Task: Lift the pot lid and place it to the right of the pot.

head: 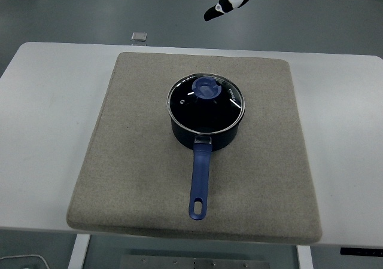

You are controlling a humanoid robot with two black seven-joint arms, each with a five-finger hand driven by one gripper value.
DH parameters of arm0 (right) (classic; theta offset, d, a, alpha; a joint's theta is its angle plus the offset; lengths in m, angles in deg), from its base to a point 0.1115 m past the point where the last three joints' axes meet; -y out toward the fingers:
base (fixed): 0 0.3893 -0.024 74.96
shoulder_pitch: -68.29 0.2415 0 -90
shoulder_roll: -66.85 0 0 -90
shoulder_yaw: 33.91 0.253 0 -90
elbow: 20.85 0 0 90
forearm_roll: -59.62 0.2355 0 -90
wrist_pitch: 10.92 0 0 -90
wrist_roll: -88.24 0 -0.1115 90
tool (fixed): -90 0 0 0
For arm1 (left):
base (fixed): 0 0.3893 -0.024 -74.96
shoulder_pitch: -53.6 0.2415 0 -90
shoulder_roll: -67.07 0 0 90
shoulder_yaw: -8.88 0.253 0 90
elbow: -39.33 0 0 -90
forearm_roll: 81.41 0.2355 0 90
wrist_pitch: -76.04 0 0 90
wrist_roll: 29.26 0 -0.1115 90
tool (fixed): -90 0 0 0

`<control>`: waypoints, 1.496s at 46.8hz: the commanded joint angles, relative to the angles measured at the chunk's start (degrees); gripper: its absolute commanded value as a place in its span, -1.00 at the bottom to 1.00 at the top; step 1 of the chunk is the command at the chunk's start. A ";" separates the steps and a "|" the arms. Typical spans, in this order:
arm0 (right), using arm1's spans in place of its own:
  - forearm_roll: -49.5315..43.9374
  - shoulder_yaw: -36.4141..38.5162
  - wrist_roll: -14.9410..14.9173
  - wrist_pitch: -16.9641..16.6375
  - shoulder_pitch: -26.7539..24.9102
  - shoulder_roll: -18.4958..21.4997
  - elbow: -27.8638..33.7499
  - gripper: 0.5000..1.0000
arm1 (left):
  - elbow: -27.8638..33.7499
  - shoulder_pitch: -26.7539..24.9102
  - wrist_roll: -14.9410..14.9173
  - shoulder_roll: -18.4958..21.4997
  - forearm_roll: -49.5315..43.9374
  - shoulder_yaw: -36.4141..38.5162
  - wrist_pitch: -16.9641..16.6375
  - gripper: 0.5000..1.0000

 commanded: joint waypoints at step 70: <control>-24.85 -0.38 0.00 13.01 -15.53 7.78 -0.37 0.57 | -0.06 0.00 0.00 0.00 0.00 0.02 0.00 1.00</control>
